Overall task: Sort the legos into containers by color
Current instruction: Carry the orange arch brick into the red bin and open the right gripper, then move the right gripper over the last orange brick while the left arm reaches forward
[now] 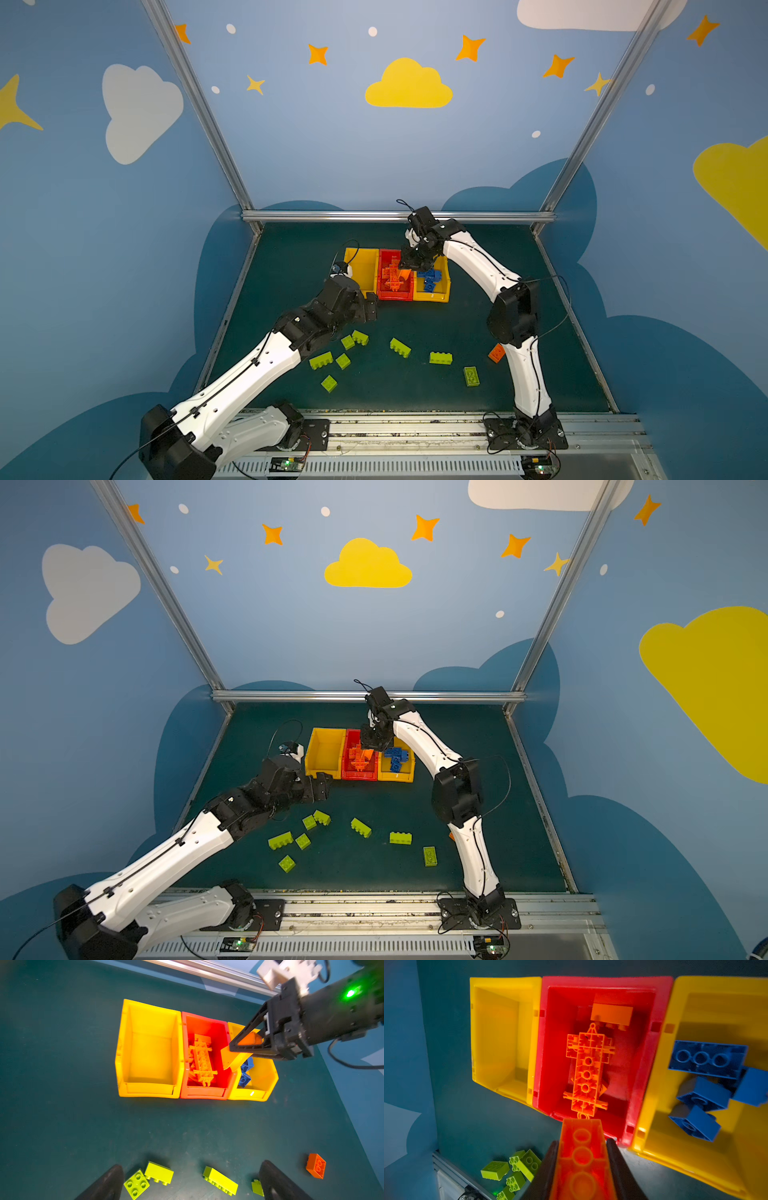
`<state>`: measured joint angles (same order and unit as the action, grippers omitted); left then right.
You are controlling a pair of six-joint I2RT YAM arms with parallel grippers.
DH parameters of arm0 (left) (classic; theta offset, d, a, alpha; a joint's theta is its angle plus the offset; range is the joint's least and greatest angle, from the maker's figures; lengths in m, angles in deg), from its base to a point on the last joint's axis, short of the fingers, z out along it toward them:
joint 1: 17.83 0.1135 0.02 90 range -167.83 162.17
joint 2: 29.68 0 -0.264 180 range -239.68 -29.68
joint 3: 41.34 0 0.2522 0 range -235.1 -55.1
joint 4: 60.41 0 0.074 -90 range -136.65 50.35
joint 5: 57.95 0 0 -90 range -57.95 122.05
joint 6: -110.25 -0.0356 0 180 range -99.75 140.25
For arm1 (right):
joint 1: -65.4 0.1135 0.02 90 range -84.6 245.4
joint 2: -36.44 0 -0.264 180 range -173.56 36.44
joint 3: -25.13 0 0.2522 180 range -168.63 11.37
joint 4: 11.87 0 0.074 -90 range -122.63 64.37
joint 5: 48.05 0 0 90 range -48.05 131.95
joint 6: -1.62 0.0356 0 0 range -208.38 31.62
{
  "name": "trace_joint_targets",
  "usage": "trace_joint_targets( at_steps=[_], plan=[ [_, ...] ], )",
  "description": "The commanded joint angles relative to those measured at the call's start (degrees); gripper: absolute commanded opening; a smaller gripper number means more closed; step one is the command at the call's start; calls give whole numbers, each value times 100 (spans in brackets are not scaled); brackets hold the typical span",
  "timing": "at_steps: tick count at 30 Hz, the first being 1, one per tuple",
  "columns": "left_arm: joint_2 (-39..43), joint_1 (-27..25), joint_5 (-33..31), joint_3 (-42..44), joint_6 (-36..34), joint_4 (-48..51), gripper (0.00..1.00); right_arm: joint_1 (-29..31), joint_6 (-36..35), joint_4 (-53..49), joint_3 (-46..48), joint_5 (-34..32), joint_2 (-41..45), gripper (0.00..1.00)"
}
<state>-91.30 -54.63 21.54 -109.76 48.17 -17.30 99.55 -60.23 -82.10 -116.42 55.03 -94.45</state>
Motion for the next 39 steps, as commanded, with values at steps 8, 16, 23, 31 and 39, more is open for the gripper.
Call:
trace_joint_targets(
  at_steps=[8, 16, 23, 31, 39],
  plan=[
    [-307, 466, 65, -563, -191, 70, 100, -94, -264, -593, -1769, 368, -1116, 59],
    [-694, 630, 496, -757, -354, -173, 100, -353, -237, -701, -1629, 390, -570, 70],
    [-970, 640, 968, -709, -377, -485, 100, -443, -321, -693, -207, 48, 615, 70],
    [-1283, 630, 1739, -836, -533, -629, 100, -610, 53, -46, 2600, -482, 2402, 71],
    [-1685, 579, 2484, -970, -466, -902, 100, -977, 626, 192, 5024, -1028, 4282, 74]
  ],
)
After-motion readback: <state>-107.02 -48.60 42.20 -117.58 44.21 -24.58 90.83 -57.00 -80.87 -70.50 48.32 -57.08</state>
